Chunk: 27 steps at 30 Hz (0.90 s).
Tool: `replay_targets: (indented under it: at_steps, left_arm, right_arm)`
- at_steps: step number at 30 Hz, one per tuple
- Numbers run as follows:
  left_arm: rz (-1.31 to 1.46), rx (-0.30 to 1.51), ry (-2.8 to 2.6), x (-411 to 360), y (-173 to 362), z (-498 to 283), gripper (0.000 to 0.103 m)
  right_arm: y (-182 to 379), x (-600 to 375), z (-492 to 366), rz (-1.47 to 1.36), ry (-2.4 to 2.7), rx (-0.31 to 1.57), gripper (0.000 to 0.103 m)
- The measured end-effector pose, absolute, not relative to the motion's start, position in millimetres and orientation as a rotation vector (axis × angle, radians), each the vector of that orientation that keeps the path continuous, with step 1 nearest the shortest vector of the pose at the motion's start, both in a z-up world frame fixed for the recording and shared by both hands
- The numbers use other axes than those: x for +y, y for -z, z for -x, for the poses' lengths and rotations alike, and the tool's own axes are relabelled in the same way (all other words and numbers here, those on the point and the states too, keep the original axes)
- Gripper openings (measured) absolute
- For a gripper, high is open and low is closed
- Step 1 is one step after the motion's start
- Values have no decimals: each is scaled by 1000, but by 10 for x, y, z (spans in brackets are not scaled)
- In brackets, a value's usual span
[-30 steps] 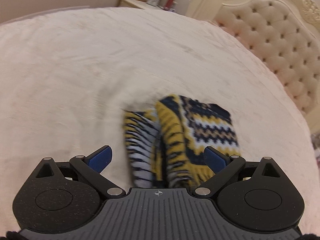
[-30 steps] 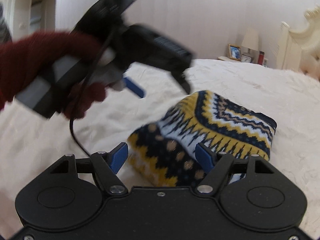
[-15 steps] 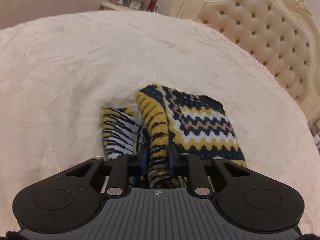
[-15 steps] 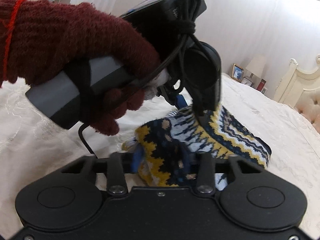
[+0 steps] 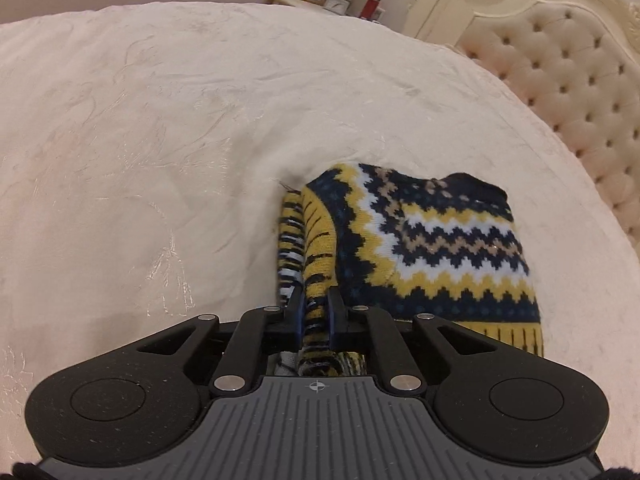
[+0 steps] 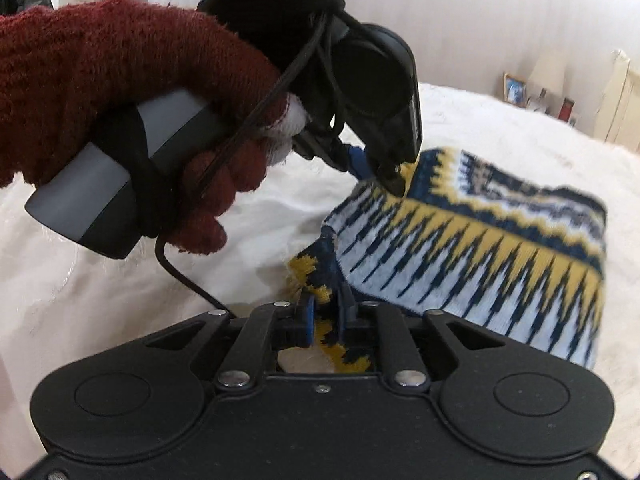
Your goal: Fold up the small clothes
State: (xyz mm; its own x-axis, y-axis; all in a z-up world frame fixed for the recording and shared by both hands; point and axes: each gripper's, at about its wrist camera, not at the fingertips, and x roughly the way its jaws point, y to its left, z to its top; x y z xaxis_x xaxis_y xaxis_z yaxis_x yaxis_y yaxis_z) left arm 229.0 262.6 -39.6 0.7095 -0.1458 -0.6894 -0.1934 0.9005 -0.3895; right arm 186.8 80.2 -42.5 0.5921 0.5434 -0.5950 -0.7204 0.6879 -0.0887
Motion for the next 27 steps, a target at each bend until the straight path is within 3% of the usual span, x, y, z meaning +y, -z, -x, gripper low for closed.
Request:
replay_targets:
  at_steps: [1,2,4,5,7,9,11,17,27]
  left_arm:
    - [459,789,-27,2625,377,-2295,15]
    - [452,789,-28,2622,367,-2306,18]
    - [446,781,-46,2631,371,-2291,38]
    - [446,785,-50,2644,382,-2291,43]
    - [477,787,-57,2697,394,-2274,58]
    - [534,783,-57,2778,401,-2266,67]
    - [566,776,-49,2829,393,-2265,69]
    - [546,777,-5,2745,307,-2180,77]
    - [545,872,72,2543,356,-1996,80]
  right_arm:
    - [407,761,-1880,314,-753,565,28]
    - [388,713,-1877,285,-760,569,39]
    - [347,603,-1822,226,-768,571,58]
    - [330,544,-1800,203,-767,571,64]
    - [289,450,-1749,155,-747,579,65]
    - [247,336,-1649,98,-722,590,69]
    - [232,191,-1581,19,-699,600,79]
    - [239,-273,-1722,-223,-600,646,88]
    - [185,-748,-1967,-491,-522,699,89]
